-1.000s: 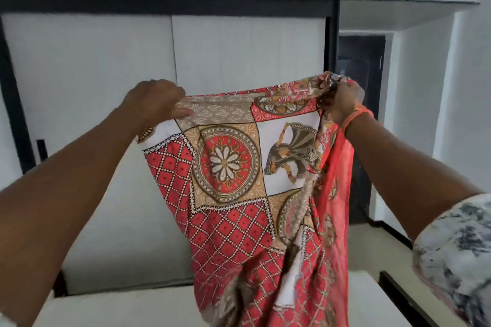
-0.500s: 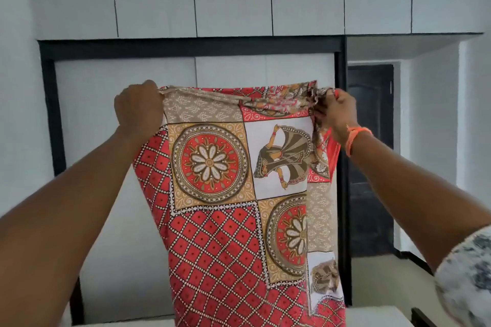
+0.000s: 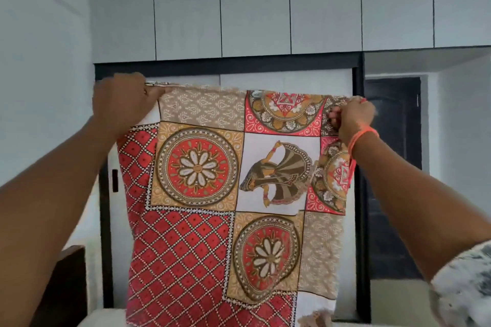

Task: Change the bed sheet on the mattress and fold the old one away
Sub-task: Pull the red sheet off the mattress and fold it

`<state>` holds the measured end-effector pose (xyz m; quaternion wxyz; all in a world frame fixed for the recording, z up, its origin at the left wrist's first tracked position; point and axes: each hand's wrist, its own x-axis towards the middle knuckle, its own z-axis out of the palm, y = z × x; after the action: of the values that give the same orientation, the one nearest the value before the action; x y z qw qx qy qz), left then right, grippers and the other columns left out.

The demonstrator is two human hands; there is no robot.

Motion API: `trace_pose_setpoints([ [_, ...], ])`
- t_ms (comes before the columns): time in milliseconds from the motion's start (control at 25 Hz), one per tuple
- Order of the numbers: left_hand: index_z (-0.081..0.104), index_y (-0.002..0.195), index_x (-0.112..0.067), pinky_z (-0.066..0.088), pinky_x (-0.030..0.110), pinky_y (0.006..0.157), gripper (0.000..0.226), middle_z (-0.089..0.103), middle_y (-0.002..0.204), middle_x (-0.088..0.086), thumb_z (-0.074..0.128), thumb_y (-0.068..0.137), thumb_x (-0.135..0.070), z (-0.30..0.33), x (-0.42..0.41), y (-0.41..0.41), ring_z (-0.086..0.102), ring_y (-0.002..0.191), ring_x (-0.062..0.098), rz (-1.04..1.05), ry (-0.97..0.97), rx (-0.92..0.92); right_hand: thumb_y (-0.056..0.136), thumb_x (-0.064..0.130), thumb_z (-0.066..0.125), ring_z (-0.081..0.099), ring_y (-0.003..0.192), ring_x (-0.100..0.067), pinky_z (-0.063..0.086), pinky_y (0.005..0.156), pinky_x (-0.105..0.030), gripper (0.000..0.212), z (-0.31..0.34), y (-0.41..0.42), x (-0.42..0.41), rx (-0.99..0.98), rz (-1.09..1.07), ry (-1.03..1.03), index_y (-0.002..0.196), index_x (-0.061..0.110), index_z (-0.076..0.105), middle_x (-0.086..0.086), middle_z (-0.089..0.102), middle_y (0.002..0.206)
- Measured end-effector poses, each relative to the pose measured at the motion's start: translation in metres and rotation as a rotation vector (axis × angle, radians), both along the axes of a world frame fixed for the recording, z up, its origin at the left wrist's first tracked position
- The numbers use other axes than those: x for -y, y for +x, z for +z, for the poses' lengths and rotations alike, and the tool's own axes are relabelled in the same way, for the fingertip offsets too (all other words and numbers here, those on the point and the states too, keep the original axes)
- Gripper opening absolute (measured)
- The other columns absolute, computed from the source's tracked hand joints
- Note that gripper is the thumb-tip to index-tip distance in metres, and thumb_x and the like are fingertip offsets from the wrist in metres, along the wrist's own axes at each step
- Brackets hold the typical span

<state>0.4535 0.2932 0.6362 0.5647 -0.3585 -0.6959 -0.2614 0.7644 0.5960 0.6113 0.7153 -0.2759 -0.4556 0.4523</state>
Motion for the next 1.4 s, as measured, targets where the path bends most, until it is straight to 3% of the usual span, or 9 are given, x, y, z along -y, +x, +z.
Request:
trace_pose_setpoints([
  [120,0.051,0.069,-0.007,0.033,0.030,0.055,0.068,0.052,0.060,0.012,0.043,0.088,-0.072,0.007,0.041,0.020,0.054,0.058,0.031,0.046,-0.114,-0.104,0.102,0.010,0.033,0.056,0.073,-0.019,0.039,0.058,-0.022,0.026,-0.017,0.014,0.024,0.185,-0.303,0.276,0.103,-0.004,0.056,-0.007,0.058,0.086],
  [240,0.051,0.070,-0.006,0.038,0.034,0.059,0.052,0.059,0.064,0.017,0.035,0.081,-0.054,-0.003,0.058,0.040,0.055,0.057,0.034,-0.035,-0.237,-0.131,0.101,0.010,0.035,0.065,0.094,-0.029,0.045,0.067,-0.022,0.029,-0.012,0.028,0.039,0.026,-0.337,0.105,0.106,-0.006,0.059,-0.017,0.066,0.103],
  [360,0.056,0.083,0.001,0.040,0.040,0.069,0.034,0.061,0.075,0.020,0.046,0.092,-0.031,-0.019,0.063,0.047,0.055,0.058,0.033,0.154,-0.323,-0.121,0.102,0.011,0.037,0.059,0.107,-0.030,0.035,0.068,-0.018,0.026,-0.013,0.033,0.062,0.188,-0.364,0.106,0.114,-0.005,0.053,-0.019,0.062,0.116],
  [560,0.051,0.095,0.006,0.041,0.045,0.068,0.024,0.061,0.082,0.030,0.046,0.099,-0.017,-0.013,0.093,0.048,0.060,0.065,0.044,0.188,-0.071,-0.066,0.100,0.016,0.036,0.059,0.078,-0.027,0.044,0.068,-0.038,0.026,-0.002,0.054,0.111,0.185,-0.506,0.446,0.110,0.000,0.054,-0.013,0.065,0.091],
  [760,0.049,0.091,-0.001,0.033,0.037,0.057,0.043,0.060,0.079,0.024,0.042,0.103,-0.041,-0.019,0.117,0.031,0.059,0.063,0.041,0.039,-0.113,-0.040,0.086,0.016,0.036,0.065,0.091,-0.036,0.052,0.079,-0.046,0.029,-0.002,0.049,0.121,0.231,-0.422,0.171,0.092,0.002,0.061,-0.019,0.068,0.098],
  [920,0.049,0.083,-0.001,0.029,0.034,0.051,0.047,0.054,0.068,0.019,0.043,0.102,-0.044,-0.031,0.119,0.013,0.046,0.050,0.031,0.002,-0.109,-0.071,0.092,0.016,0.037,0.068,0.077,-0.021,0.059,0.066,-0.029,0.029,-0.009,0.035,0.146,0.173,-0.383,0.069,0.102,0.001,0.059,-0.016,0.067,0.103],
  [1080,0.052,0.083,0.003,0.030,0.033,0.050,0.047,0.056,0.068,0.025,0.047,0.102,-0.039,-0.031,0.122,-0.021,0.056,0.053,0.039,-0.014,-0.086,-0.131,0.103,0.007,0.035,0.049,0.048,-0.001,0.037,0.036,-0.005,0.024,-0.022,0.014,0.169,0.162,-0.320,0.087,0.109,-0.001,0.056,-0.005,0.059,0.094],
  [1240,0.052,0.086,0.005,0.031,0.035,0.051,0.045,0.056,0.070,0.026,0.048,0.102,-0.037,-0.033,0.112,-0.050,0.057,0.055,0.042,-0.011,-0.093,-0.104,0.104,0.017,0.035,0.066,0.048,-0.016,0.059,0.050,-0.036,0.025,-0.027,-0.018,0.155,0.088,-0.232,0.096,0.101,0.002,0.054,-0.019,0.071,0.082],
  [1400,0.050,0.088,0.000,0.040,0.037,0.051,0.042,0.056,0.069,0.018,0.045,0.103,-0.039,-0.036,0.083,-0.097,0.051,0.052,0.031,0.030,-0.162,-0.025,0.105,0.019,0.034,0.066,0.046,-0.021,0.059,0.049,-0.039,0.026,-0.030,-0.055,0.119,0.120,-0.179,0.059,0.096,0.004,0.053,-0.019,0.069,0.073],
])
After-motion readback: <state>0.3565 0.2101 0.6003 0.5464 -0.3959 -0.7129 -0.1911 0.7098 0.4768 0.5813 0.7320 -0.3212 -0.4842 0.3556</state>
